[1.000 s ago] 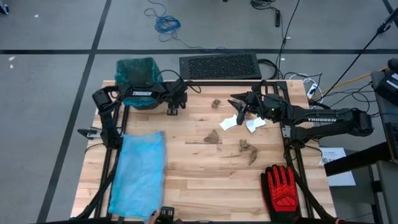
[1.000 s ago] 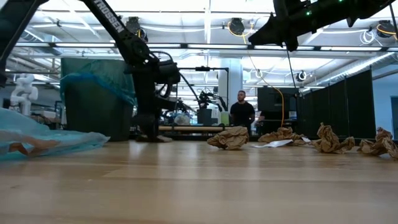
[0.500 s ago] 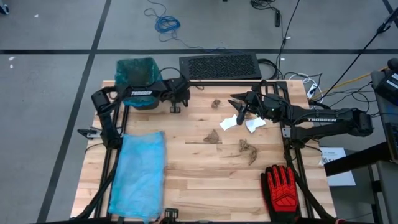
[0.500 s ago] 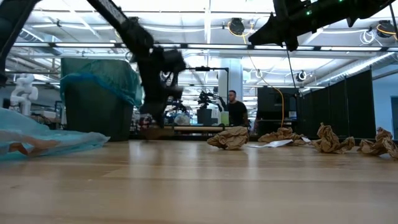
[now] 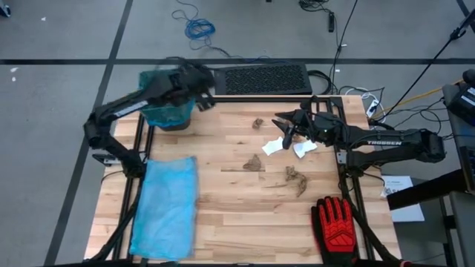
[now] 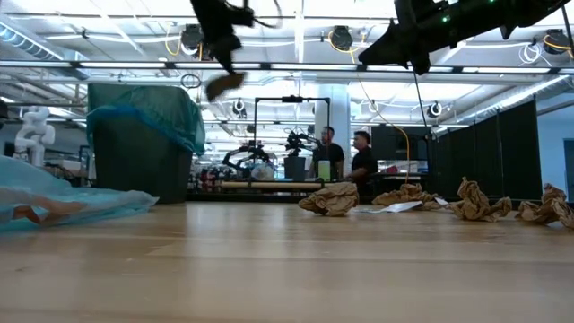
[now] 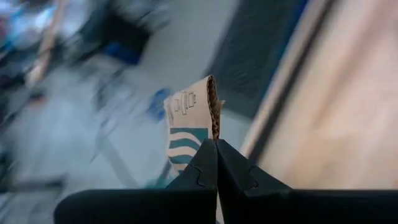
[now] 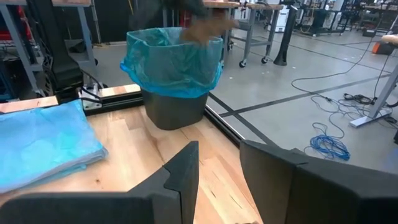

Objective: Place trash/remove bag and relplace
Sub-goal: Put the brown coffee sleeve into the black trash bin

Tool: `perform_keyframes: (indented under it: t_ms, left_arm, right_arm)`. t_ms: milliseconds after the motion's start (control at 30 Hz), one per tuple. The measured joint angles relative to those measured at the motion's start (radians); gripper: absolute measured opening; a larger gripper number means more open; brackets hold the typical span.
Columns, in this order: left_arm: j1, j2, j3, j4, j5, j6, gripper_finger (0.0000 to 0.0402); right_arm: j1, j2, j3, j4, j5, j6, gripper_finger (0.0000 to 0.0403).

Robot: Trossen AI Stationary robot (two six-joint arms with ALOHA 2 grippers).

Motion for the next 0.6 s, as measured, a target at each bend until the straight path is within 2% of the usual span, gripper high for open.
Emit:
perform_keyframes:
  t_ms: [100,167,367,500,600]
  left_arm:
    - [0.024,-0.028,0.061,-0.123,-0.143,-0.073,0.0]
    - [0.048,-0.037,0.097,-0.218,-0.164,-0.15,0.0]
    - [0.175,-0.026,0.113,-0.417,-0.121,-0.332,0.0]
    - [0.248,-0.002,0.103,-0.432,-0.082,-0.276,0.001]
    - [0.287,0.015,0.102,-0.431,-0.008,-0.236,0.0034]
  right_arm:
    - [0.0,0.0,0.0,-0.005,0.0,0.0,0.0112]
    - [0.0,0.0,0.0,-0.005,0.0,0.0,0.0112]
    - [0.0,0.0,0.0,-0.003,0.0,0.006,0.0112]
    - [0.0,0.0,0.0,-0.003,0.0,0.014,0.0112]
    - [0.0,0.0,0.0,-0.007,-0.003,0.018,0.0112]
